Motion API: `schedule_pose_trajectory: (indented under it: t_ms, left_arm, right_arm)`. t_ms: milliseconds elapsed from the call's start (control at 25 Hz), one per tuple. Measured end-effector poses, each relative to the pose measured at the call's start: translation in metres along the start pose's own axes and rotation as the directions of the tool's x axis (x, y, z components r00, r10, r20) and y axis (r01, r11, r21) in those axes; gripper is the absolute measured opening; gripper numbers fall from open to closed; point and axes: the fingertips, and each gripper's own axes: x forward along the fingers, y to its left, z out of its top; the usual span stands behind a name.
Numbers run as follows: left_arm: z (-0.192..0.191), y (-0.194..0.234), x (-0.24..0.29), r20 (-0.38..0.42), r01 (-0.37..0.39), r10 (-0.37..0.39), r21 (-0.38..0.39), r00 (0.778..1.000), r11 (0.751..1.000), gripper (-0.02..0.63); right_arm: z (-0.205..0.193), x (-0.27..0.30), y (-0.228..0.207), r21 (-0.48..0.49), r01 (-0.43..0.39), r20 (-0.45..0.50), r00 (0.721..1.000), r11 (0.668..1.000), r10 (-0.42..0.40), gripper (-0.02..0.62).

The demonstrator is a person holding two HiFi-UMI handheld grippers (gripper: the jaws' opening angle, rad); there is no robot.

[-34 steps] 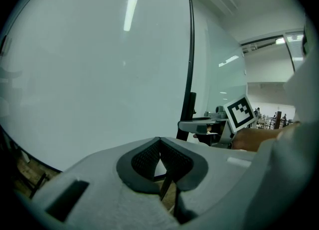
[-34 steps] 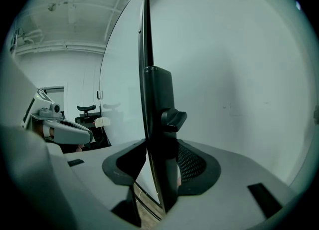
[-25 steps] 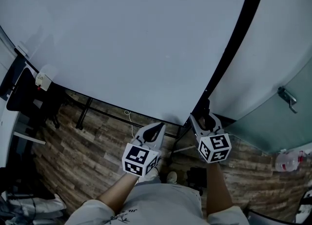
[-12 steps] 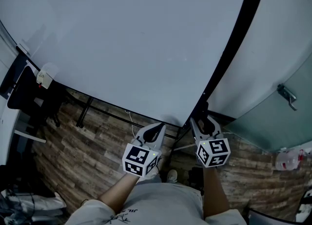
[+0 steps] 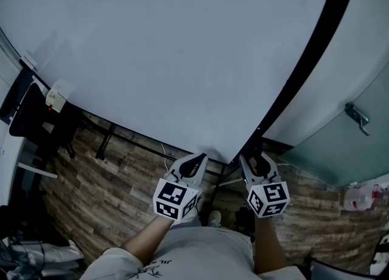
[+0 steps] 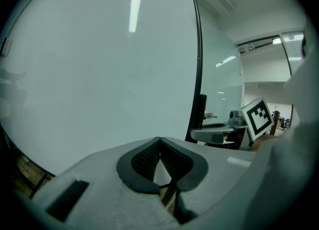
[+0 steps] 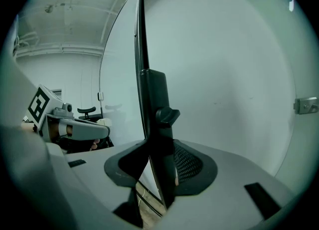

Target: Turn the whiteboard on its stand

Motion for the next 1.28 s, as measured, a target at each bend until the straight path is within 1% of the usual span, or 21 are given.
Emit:
schedule_pose_trajectory:
  t_ms: [360,600,720,920,1120,1280]
  left_arm:
    - [-0.006,-0.011,-0.005,-0.01,0.022,-0.022,0.001,1.0,1.0,0.011]
    - [-0.008,-0.017,-0.005,-0.011,0.042,-0.042,0.002,0.999,0.999,0.011]
    - [-0.01,-0.022,-0.005,-0.013,0.051,-0.051,0.0,0.999,0.999,0.011]
    - [-0.01,-0.029,-0.004,-0.011,0.063,-0.063,0.003,0.998,0.998,0.011]
    - [-0.008,-0.026,-0.005,-0.008,0.067,-0.067,0.0,0.998,0.998,0.011]
    - [-0.011,-0.026,-0.006,-0.012,0.068,-0.068,0.002,0.998,0.998,0.011]
  right_arm:
    - [-0.002,-0.011,-0.016,0.036,0.013,0.009,1.0,0.999,-0.013,0.149]
    - [-0.004,-0.015,-0.027,0.051,0.041,0.016,0.999,0.998,-0.042,0.149]
    - [-0.004,-0.015,-0.026,0.066,0.035,0.02,0.999,0.997,-0.036,0.149]
    - [-0.004,-0.015,-0.026,0.065,0.038,0.015,0.999,0.997,-0.039,0.149]
    - [-0.006,-0.019,-0.018,0.046,0.038,-0.02,0.999,0.998,-0.037,0.149]
    - [-0.008,-0.029,-0.009,0.039,0.058,-0.035,0.998,0.998,-0.057,0.147]
